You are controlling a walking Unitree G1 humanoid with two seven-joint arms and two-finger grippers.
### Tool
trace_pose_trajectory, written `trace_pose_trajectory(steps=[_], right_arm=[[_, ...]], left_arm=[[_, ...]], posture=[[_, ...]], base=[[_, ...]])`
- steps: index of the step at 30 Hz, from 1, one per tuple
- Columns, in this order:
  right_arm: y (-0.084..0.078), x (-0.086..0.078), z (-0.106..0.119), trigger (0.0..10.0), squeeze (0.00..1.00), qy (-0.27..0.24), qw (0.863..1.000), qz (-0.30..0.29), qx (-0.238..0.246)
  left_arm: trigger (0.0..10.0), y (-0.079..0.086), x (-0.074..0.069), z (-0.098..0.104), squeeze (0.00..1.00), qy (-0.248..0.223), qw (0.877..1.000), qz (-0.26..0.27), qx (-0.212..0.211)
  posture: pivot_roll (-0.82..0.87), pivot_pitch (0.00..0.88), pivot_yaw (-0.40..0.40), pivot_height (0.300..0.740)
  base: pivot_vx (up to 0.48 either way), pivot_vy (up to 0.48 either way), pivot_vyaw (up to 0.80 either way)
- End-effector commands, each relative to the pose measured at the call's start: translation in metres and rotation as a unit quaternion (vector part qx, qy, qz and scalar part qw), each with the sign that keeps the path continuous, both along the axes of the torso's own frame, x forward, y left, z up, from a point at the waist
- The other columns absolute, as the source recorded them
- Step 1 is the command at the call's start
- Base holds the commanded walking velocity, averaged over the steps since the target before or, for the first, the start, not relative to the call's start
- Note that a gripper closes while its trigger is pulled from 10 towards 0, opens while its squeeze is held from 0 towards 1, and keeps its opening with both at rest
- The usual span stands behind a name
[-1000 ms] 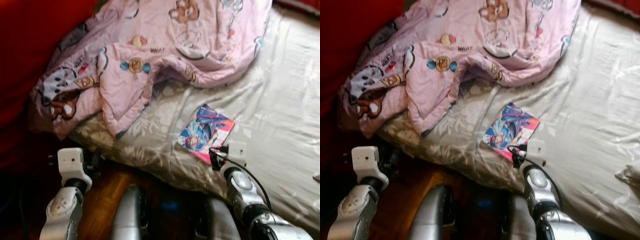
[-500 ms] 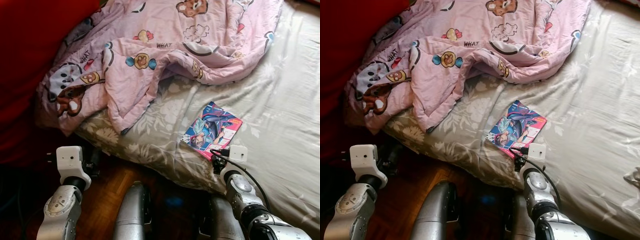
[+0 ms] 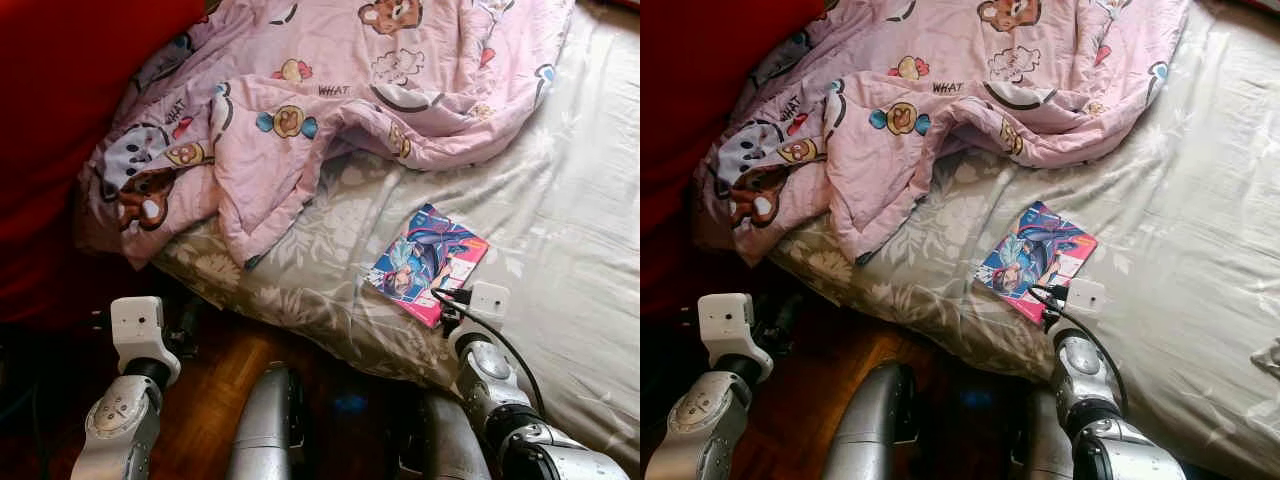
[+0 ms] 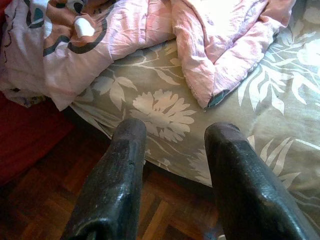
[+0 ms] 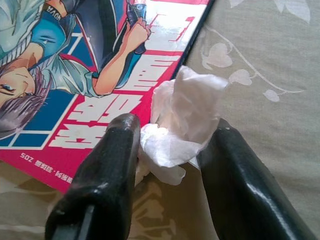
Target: Clean up the room
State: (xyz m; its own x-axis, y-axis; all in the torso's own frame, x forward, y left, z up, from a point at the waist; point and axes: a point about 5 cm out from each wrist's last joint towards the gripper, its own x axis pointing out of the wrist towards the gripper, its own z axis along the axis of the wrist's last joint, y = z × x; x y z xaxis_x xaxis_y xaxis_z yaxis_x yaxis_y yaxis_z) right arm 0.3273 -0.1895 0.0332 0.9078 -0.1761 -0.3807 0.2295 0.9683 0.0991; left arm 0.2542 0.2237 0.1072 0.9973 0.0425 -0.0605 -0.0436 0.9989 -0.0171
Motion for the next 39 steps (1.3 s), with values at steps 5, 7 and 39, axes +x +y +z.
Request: trace_pose_trajectory(steps=[5, 7, 39], right_arm=[[0.001, -0.013, -0.016, 0.0, 0.0, 0.031, 0.999, -0.009, 0.005], [0.001, -0.013, -0.017, 0.0, 0.0, 0.033, 0.999, -0.01, 0.005], [-0.017, -0.017, -0.012, 0.0, 0.0, -0.008, 0.999, -0.01, -0.034]], left_arm=[[10.0, 0.007, -0.006, -0.004, 0.0, 0.017, 1.0, 0.005, 0.004], [10.0, 0.006, -0.006, -0.004, 0.0, 0.018, 1.0, 0.005, 0.004], [10.0, 0.015, 0.013, -0.066, 0.0, 0.078, 0.995, 0.053, -0.017]], posture=[[0.21, 0.363, 0.1, 0.626], [0.21, 0.362, 0.099, 0.626], [0.11, 0.109, -0.016, 0.626]], base=[[0.0, 0.0, 0.0], [0.0, 0.0, 0.0], [0.0, 0.0, 0.0]])
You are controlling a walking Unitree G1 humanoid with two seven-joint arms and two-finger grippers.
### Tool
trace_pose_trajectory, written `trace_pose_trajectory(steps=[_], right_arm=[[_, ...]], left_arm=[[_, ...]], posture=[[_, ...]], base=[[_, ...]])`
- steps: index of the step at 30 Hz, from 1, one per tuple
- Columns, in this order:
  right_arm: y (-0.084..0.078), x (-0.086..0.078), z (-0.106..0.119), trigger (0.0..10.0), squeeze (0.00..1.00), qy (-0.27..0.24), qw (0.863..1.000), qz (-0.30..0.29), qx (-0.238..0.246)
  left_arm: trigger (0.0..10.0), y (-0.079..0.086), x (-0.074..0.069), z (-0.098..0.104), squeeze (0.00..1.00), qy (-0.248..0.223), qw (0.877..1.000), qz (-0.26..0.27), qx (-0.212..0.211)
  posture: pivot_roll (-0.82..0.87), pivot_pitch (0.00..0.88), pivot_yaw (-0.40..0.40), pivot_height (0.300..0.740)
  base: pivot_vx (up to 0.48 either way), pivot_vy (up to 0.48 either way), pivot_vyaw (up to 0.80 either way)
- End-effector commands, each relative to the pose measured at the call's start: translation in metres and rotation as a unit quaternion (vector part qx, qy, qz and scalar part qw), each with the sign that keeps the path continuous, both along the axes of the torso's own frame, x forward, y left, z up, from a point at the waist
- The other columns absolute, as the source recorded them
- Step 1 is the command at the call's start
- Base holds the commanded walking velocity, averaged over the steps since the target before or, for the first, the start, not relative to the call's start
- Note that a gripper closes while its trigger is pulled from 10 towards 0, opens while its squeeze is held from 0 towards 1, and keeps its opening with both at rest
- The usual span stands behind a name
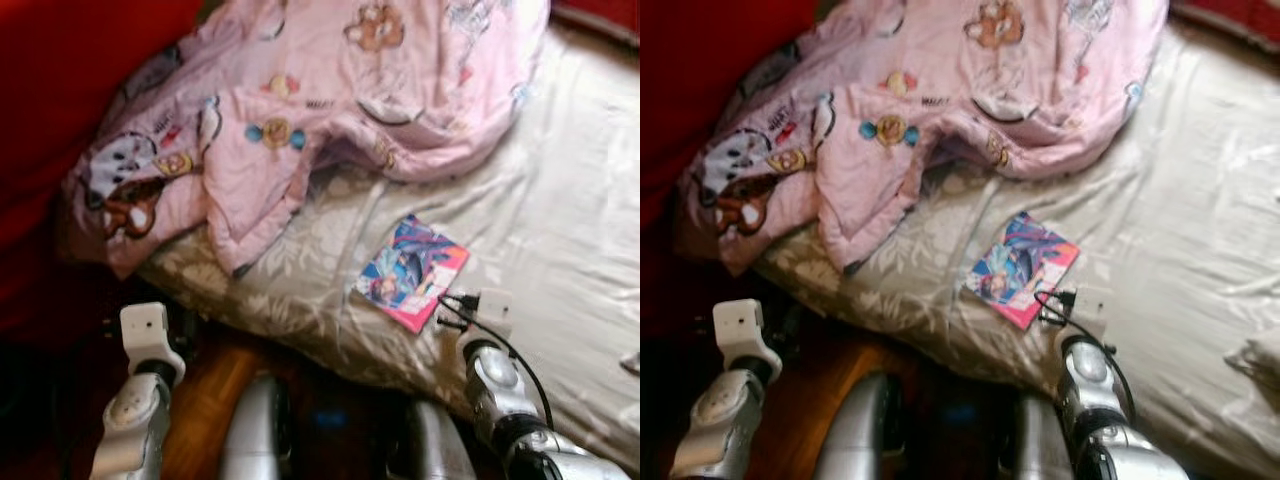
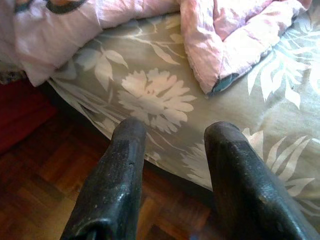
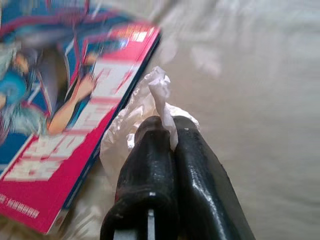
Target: Clean up the room
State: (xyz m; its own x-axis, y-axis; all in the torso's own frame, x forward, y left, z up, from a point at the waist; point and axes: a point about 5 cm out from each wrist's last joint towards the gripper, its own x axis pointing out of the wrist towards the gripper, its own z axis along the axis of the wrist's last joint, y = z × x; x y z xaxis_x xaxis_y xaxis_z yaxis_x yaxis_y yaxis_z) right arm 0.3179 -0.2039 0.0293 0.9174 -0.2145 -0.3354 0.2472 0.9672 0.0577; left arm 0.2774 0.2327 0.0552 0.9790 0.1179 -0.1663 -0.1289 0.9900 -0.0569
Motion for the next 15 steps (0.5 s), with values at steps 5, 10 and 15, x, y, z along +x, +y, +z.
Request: trace_pose_trajectory(steps=[5, 10, 15], right_arm=[[-0.011, -0.024, -0.016, 10.0, 0.0, -0.012, 1.0, 0.005, 0.0], [-0.004, -0.044, -0.035, 10.0, 0.0, 0.004, 0.999, 0.039, 0.015], [-0.01, -0.067, -0.054, 10.0, 0.0, 0.039, 0.999, 0.019, 0.03]], left_arm=[[10.0, 0.014, -0.018, -0.044, 0.0, 0.085, 0.996, 0.024, 0.025], [10.0, 0.014, -0.029, -0.066, 0.0, 0.142, 0.989, 0.024, 0.035], [10.0, 0.013, -0.041, -0.084, 0.0, 0.193, 0.98, 0.024, 0.049]], posture=[[0.06, 0.039, -0.033, 0.626], [0.03, 0.0, -0.028, 0.626], [0.03, 0.0, -0.018, 0.626]], base=[[0.0, 0.0, 0.0], [0.0, 0.0, 0.0], [0.0, 0.0, 0.0]])
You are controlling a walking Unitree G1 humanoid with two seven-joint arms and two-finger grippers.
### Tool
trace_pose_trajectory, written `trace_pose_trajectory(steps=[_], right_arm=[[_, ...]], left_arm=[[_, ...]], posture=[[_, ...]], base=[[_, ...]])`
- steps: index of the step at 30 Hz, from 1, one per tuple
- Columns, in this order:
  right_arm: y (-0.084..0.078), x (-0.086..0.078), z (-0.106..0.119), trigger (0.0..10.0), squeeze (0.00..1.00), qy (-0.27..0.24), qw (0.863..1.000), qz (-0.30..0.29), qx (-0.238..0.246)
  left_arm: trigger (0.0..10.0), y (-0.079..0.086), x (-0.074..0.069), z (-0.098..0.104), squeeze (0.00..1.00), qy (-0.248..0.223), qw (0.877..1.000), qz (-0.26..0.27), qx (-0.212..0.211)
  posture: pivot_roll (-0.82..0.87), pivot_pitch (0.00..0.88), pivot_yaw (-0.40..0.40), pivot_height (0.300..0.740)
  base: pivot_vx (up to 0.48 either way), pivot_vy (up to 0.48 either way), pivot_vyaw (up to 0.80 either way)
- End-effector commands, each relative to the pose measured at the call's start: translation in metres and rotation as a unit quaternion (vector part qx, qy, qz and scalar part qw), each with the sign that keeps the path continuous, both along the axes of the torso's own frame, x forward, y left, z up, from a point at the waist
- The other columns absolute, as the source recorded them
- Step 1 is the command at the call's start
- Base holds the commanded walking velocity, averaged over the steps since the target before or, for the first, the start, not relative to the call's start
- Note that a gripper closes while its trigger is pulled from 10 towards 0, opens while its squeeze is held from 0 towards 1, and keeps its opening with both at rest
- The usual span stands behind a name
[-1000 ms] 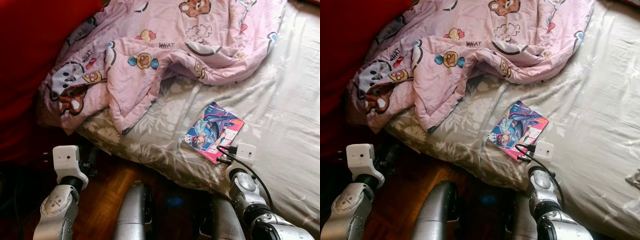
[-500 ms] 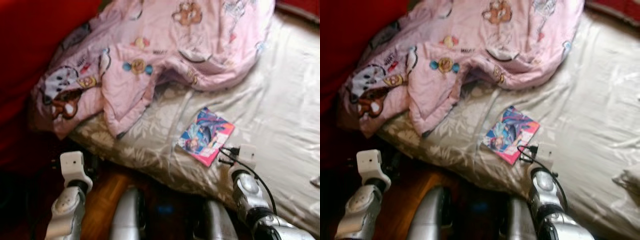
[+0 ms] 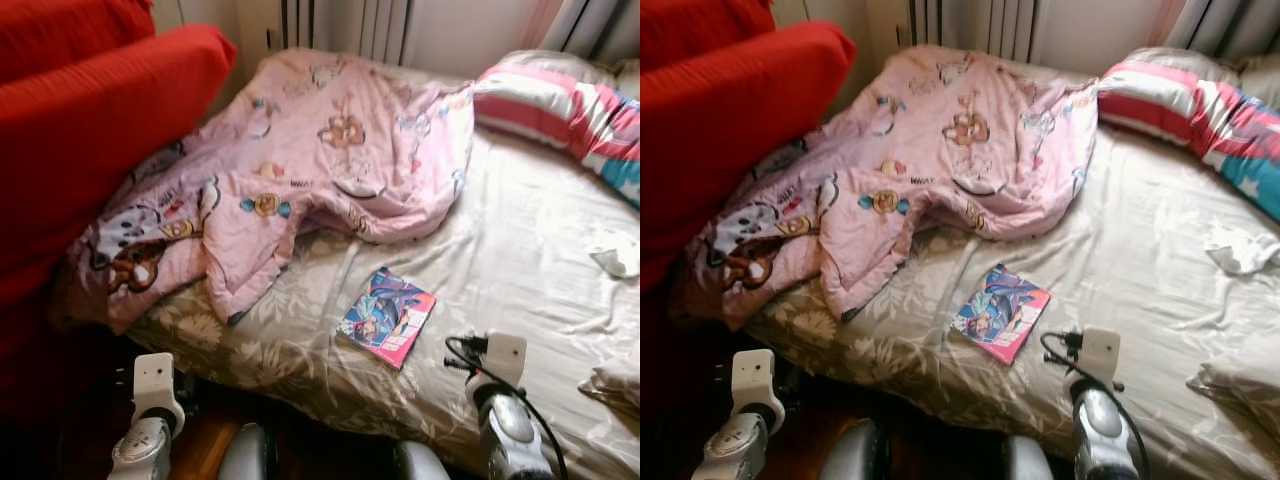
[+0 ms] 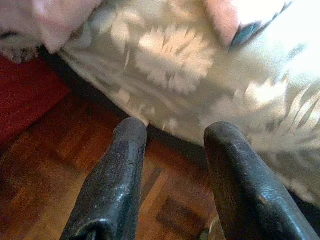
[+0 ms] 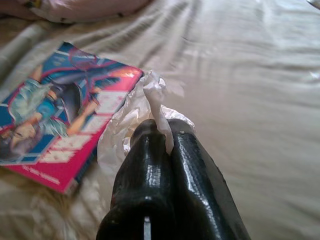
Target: Clean up the room
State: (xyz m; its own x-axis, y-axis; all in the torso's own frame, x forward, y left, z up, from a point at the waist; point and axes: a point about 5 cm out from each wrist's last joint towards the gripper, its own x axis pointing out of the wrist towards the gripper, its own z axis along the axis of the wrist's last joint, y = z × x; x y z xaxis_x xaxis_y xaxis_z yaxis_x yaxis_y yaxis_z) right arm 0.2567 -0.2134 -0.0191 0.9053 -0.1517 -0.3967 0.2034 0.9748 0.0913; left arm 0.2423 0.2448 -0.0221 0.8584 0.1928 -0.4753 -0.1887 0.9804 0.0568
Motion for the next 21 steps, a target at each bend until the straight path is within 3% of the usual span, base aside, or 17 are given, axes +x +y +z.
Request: trace_pose_trajectory(steps=[1, 6, 12, 21], right_arm=[[0.0, -0.008, -0.007, 10.0, 0.0, 0.015, 1.0, -0.005, 0.006], [-0.001, -0.02, -0.02, 10.0, 0.0, 0.063, 0.998, -0.023, 0.006], [0.012, -0.032, -0.032, 10.0, 0.0, 0.103, 0.994, 0.001, 0.02], [0.017, -0.06, -0.053, 10.0, 0.0, 0.184, 0.983, -0.002, 0.018]], left_arm=[[10.0, 0.0, -0.008, -0.009, 0.0, 0.032, 0.999, -0.013, 0.023], [10.0, 0.003, -0.012, -0.011, 0.0, 0.039, 0.999, -0.006, 0.023], [10.0, 0.008, -0.013, -0.013, 0.0, 0.052, 0.998, 0.007, 0.018], [10.0, -0.006, -0.028, -0.029, 0.0, 0.098, 0.995, -0.011, 0.014]], posture=[[0.03, 0.0, -0.018, 0.626], [0.04, 0.0, -0.003, 0.626], [0.02, 0.0, 0.008, 0.626], [0.02, 0.0, 0.025, 0.679]], base=[[0.0, 0.0, 0.0], [0.0, 0.0, 0.0], [0.0, 0.0, 0.0], [0.0, 0.0, 0.0]])
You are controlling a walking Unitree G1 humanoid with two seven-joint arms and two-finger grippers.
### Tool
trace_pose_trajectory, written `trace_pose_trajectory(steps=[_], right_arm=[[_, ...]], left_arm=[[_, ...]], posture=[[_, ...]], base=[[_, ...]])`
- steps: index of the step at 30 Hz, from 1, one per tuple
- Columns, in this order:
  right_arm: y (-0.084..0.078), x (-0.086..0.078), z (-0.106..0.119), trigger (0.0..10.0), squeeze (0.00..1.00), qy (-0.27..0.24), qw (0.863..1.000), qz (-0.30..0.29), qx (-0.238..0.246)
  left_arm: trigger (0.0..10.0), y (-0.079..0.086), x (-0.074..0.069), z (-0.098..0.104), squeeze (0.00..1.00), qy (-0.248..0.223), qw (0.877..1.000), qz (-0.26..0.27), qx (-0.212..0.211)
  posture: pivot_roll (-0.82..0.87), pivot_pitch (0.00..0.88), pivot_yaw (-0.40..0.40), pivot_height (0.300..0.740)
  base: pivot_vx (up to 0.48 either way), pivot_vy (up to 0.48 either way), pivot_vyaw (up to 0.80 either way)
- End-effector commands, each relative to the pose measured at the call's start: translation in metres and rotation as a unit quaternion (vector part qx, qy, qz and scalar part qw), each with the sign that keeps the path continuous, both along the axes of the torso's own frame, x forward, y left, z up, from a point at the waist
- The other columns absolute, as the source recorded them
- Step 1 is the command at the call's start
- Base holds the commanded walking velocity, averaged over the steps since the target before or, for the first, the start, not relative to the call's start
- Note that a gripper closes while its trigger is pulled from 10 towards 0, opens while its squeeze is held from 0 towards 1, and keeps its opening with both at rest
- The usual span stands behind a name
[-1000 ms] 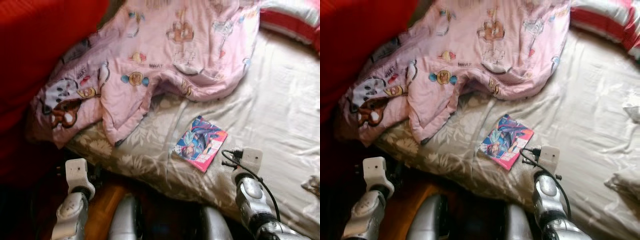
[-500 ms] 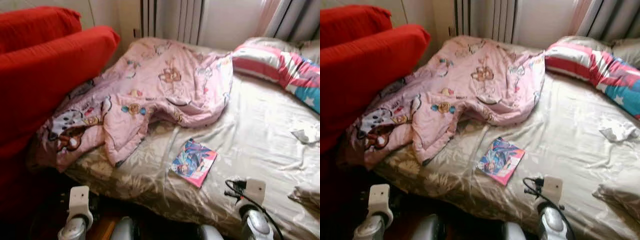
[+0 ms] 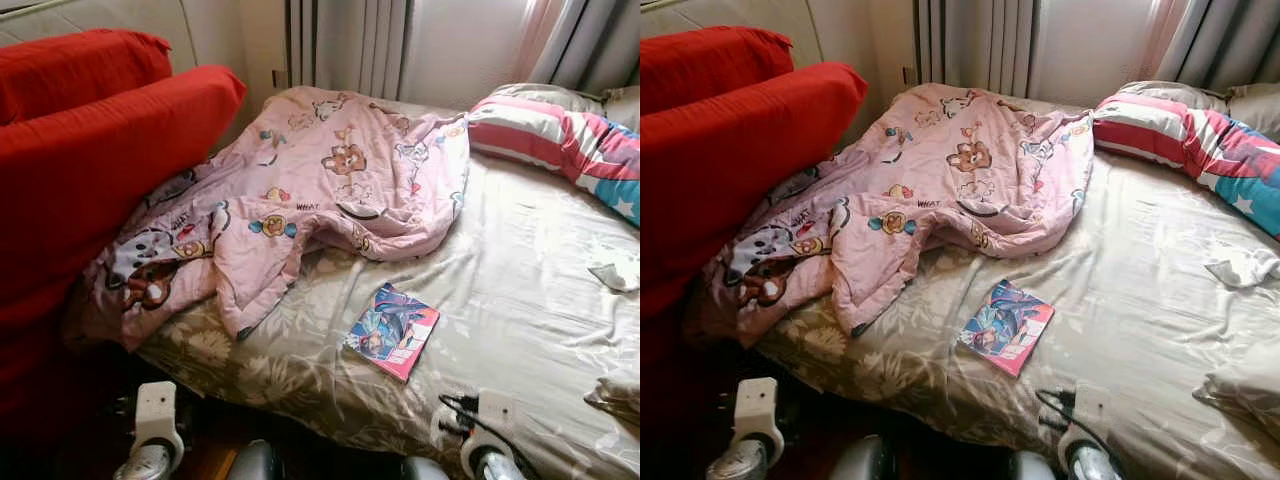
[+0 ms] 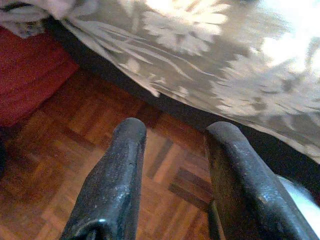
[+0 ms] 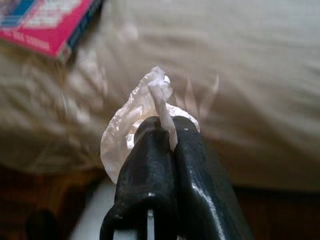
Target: Clean up the room
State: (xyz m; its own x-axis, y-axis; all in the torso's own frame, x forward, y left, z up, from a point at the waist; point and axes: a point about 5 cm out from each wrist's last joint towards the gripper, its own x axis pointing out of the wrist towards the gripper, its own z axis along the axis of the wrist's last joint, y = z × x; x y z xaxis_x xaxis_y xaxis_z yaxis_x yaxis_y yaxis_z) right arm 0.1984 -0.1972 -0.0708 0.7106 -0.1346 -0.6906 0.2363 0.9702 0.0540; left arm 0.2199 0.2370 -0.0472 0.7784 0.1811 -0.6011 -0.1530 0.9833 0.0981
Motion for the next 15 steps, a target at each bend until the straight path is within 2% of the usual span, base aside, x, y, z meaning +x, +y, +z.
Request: trace_pose_trajectory(steps=[1, 6, 11, 15], right_arm=[[0.002, -0.005, -0.003, 10.0, 0.0, 0.016, 1.0, 0.004, -0.001], [0.005, -0.011, -0.008, 10.0, 0.0, 0.036, 0.999, 0.021, 0.003], [0.002, -0.011, -0.007, 10.0, 0.0, 0.034, 0.999, 0.015, -0.005], [-0.002, -0.016, -0.009, 10.0, 0.0, 0.045, 0.999, 0.016, -0.007]], left_arm=[[10.0, 0.001, -0.008, -0.006, 0.0, 0.024, 1.0, 0.001, 0.007], [10.0, 0.0, -0.011, -0.009, 0.0, 0.031, 0.999, 0.009, 0.001], [10.0, 0.001, -0.011, -0.009, 0.0, 0.033, 0.999, 0.016, 0.001], [10.0, -0.002, -0.017, -0.013, 0.0, 0.046, 0.999, 0.024, -0.004]], posture=[[0.02, 0.0, 0.022, 0.684], [0.02, 0.0, 0.013, 0.709], [0.01, 0.0, 0.007, 0.74], [0.01, 0.0, 0.002, 0.74]], base=[[0.0, 0.0, 0.0], [0.0, 0.0, 0.0], [0.0, 0.0, 0.0], [0.0, 0.0, 0.0]])
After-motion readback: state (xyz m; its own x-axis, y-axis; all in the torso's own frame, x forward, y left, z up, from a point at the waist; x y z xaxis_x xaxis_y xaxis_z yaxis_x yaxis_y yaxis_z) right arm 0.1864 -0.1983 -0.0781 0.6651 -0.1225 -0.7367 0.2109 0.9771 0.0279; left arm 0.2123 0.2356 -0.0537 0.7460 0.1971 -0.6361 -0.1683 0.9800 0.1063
